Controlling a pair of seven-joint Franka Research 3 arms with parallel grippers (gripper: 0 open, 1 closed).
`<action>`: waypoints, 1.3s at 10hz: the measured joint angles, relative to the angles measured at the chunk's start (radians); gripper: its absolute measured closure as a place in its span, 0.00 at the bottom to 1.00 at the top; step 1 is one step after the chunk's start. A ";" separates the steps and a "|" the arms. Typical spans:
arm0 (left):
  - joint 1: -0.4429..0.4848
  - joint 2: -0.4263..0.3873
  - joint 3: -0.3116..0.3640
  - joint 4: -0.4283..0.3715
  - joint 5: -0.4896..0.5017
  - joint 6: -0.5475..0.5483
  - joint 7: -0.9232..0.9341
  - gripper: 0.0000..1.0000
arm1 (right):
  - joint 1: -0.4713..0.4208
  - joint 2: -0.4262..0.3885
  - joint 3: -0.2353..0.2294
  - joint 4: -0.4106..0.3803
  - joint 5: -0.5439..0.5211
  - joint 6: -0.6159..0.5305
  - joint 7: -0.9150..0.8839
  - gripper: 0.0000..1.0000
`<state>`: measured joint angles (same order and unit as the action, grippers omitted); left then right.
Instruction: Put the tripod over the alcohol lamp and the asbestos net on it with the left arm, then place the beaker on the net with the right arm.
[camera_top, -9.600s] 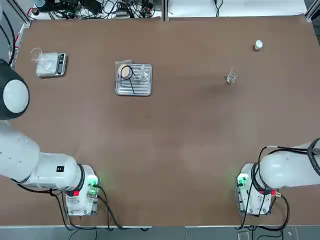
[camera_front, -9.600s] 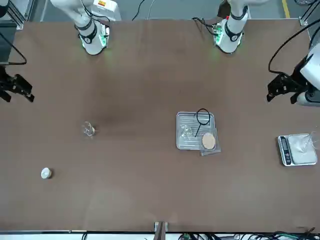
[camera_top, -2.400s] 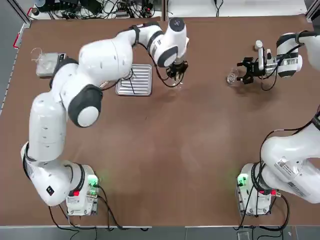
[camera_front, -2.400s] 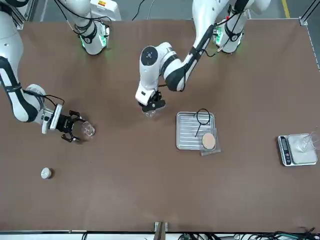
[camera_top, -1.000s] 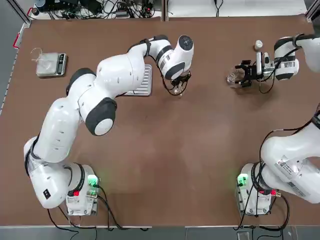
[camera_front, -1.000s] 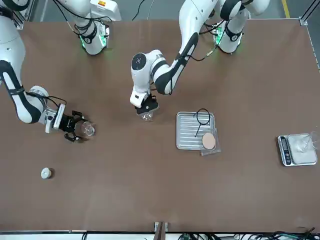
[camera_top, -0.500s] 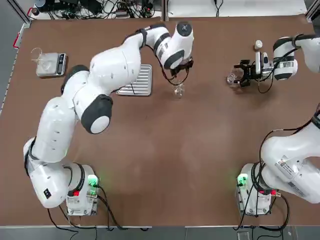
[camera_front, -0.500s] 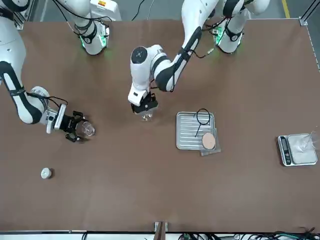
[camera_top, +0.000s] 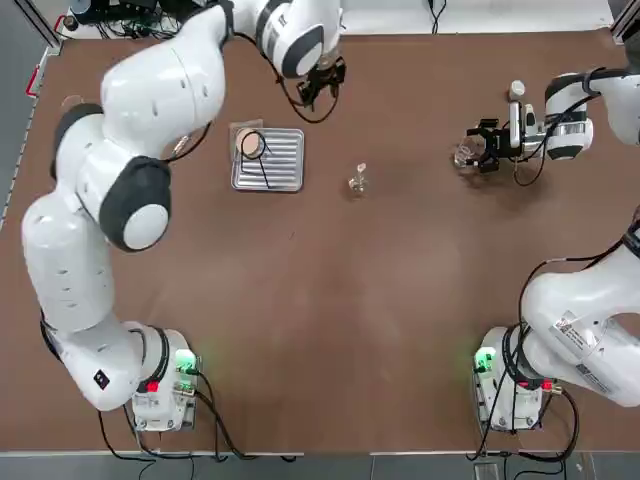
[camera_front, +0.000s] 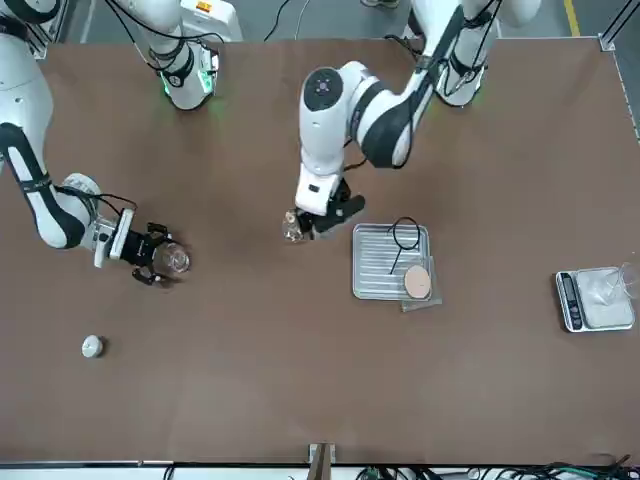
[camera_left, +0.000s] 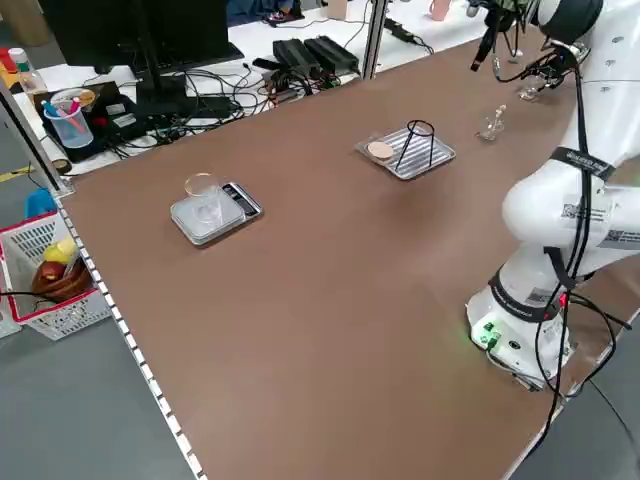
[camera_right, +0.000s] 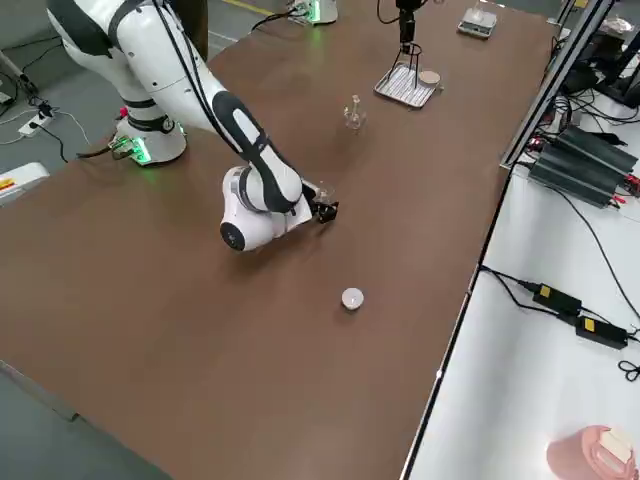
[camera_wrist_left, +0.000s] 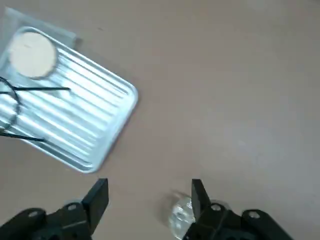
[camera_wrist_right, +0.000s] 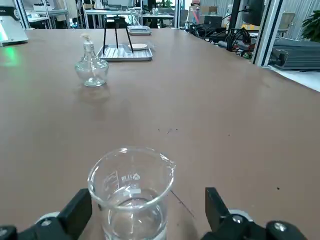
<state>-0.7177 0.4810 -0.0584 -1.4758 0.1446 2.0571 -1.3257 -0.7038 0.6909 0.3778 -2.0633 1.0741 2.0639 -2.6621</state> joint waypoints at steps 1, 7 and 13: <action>0.034 -0.056 0.000 -0.089 0.000 0.013 0.016 0.27 | 0.000 0.000 0.001 0.000 0.005 0.000 0.000 0.00; 0.229 -0.366 -0.001 -0.634 -0.003 0.235 0.125 0.33 | 0.001 0.002 0.005 0.000 0.012 0.002 -0.001 0.00; 0.279 -0.355 -0.002 -0.794 -0.003 0.394 0.140 0.41 | 0.001 0.002 0.007 0.000 0.014 0.002 -0.002 0.00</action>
<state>-0.4391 0.1259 -0.0609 -2.2698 0.1411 2.4512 -1.1859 -0.7028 0.6933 0.3848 -2.0635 1.0879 2.0664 -2.6638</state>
